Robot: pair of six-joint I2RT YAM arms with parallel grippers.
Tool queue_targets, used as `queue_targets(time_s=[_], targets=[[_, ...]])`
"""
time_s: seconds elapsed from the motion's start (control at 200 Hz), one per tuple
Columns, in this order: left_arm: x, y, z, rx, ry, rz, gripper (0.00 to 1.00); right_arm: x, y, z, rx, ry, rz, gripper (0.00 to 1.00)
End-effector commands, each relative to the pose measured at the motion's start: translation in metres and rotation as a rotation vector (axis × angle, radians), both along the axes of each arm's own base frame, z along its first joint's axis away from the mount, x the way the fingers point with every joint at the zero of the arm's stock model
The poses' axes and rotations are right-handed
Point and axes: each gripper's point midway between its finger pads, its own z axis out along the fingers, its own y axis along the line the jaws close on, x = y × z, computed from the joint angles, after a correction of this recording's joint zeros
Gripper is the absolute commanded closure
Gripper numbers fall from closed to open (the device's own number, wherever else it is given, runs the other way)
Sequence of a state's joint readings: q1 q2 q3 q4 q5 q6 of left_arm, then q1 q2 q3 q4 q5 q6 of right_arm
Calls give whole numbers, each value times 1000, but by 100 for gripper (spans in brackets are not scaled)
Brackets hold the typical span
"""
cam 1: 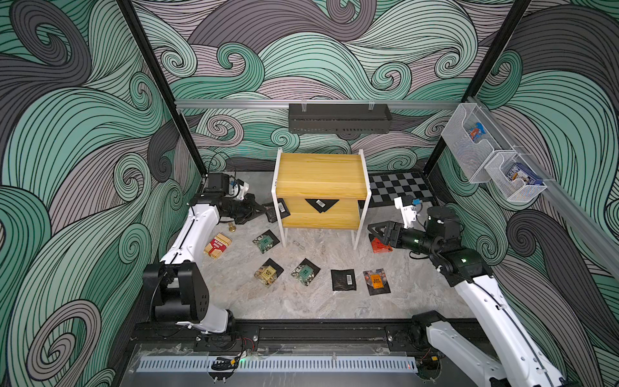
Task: Remove the tea bags from the shelf
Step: Pick up the tea bag from the shelf, then place the tea bag at the center of the board.
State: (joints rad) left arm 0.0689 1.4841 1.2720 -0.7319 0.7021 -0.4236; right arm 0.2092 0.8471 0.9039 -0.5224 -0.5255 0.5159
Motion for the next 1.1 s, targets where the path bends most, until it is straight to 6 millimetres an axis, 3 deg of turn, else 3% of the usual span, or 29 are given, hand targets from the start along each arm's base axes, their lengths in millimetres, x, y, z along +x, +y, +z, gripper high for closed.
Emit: queue_targets(time_s=[0.0, 0.38, 1.096], targets=[[5, 15, 9, 13, -37, 58, 100, -3, 2, 1, 1, -3, 12, 47], [26, 45, -7, 17, -20, 173, 100, 1, 1, -2, -11, 1, 9, 47], [81, 62, -106, 63, 141, 224, 100, 4, -1, -10, -27, 18, -11, 47]])
